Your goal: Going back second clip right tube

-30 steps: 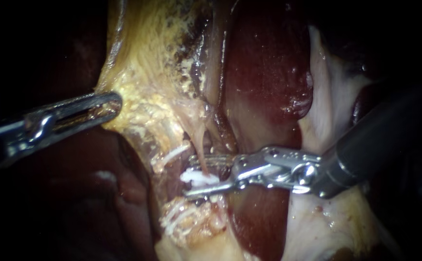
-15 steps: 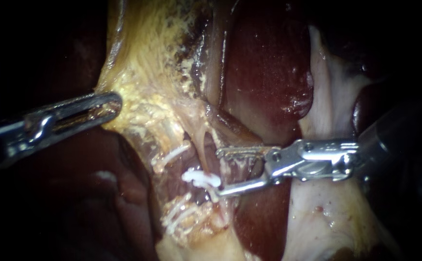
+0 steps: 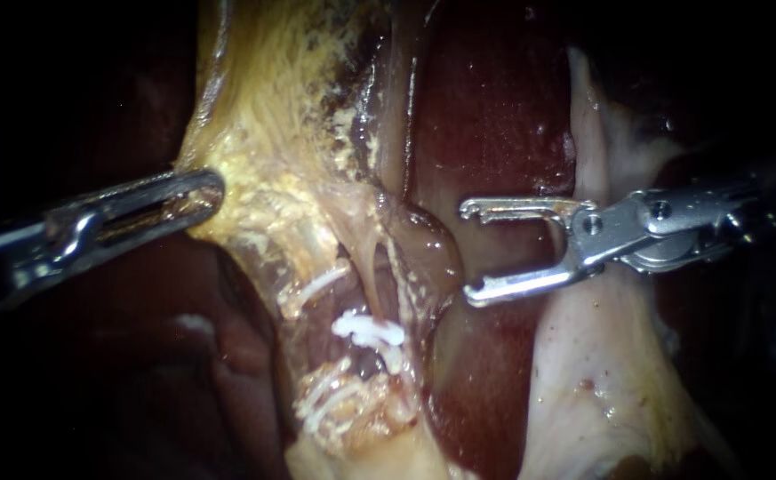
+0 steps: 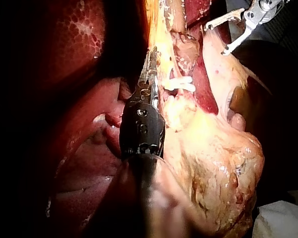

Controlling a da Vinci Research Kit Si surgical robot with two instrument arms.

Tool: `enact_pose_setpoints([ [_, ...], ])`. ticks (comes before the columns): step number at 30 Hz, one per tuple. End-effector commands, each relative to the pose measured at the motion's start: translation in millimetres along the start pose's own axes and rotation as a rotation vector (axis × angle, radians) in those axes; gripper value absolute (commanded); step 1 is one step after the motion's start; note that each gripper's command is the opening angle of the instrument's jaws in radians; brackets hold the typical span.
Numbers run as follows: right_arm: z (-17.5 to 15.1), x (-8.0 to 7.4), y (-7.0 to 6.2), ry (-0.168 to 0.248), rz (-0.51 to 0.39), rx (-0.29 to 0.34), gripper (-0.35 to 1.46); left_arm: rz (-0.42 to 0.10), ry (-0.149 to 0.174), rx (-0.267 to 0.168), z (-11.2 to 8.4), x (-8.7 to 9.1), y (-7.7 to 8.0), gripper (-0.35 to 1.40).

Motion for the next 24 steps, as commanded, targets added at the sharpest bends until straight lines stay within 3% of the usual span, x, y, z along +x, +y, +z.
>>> enact_pose_setpoints([
  [1, 0.0, -0.1, -0.1, 0.000, 0.000, 0.002, 0.60, 0.005, 0.004, 0.003, 0.6, 0.3, 0.2, -0.35],
  [8, 0.2, -0.7, -0.6, 0.003, 0.011, 0.019, 0.60, 0.006, 0.045, 0.017, 6.4, 4.0, 1.0, -0.35],
  [10, 0.5, -1.0, -0.7, 0.003, 0.015, 0.022, 0.60, 0.010, 0.057, 0.027, 8.6, 5.0, 0.8, -0.35],
  [15, 1.0, -1.1, -0.9, 0.004, 0.013, 0.026, 0.60, 0.014, 0.068, 0.050, 11.7, 5.8, -0.3, -0.35],
  [24, 0.9, -1.1, -0.8, 0.004, 0.014, 0.026, 0.60, 0.018, 0.074, 0.063, 13.0, 6.1, -1.7, -0.35],
])
